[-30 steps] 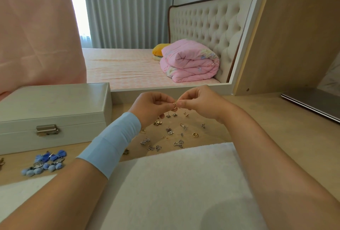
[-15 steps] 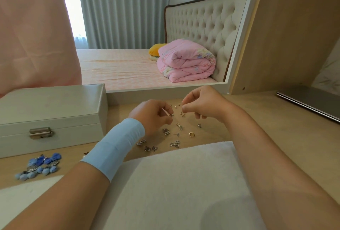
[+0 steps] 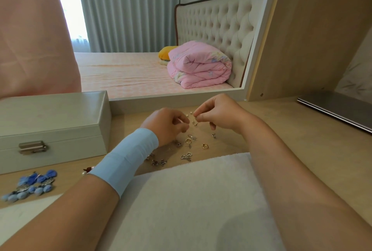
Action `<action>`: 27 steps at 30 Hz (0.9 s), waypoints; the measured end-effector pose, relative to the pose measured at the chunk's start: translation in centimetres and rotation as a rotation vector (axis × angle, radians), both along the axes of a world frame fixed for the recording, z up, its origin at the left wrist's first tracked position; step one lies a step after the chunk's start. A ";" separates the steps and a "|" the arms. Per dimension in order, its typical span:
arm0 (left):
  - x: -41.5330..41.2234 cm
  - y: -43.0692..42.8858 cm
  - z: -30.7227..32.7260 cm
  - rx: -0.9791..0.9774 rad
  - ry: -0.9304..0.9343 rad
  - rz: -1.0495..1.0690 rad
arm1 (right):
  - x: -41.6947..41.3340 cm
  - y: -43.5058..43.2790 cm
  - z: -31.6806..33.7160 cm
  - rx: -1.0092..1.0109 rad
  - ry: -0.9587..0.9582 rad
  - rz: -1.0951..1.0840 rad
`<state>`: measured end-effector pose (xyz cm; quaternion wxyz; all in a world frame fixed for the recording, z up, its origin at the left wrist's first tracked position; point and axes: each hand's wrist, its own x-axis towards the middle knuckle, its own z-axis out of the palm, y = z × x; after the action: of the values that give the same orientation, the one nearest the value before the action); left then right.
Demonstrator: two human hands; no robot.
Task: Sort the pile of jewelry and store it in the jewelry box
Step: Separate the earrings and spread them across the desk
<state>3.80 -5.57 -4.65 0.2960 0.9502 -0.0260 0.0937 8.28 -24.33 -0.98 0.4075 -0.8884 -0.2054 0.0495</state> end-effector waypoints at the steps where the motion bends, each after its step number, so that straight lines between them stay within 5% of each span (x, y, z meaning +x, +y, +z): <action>1: 0.0 0.2 0.3 -0.063 -0.034 0.005 | -0.1 0.1 0.1 0.035 0.003 0.004; 5: -0.8 0.7 1.6 -0.329 -0.109 -0.097 | -0.6 1.0 0.5 0.167 0.084 0.014; 11: -1.2 1.5 1.9 -0.254 -0.166 -0.061 | -0.8 1.7 0.2 0.221 0.168 0.058; 17: -1.0 2.5 1.4 -0.179 -0.132 0.041 | -0.7 2.0 -1.1 -0.258 -0.015 0.150; 27: -0.8 2.5 1.3 -0.140 -0.110 0.046 | -0.9 2.5 -1.6 -0.391 -0.044 0.164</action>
<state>2.97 -3.06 -3.30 0.3576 0.9210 -0.0136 0.1540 7.37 -21.83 -2.59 0.2176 -0.9318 -0.2722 0.1019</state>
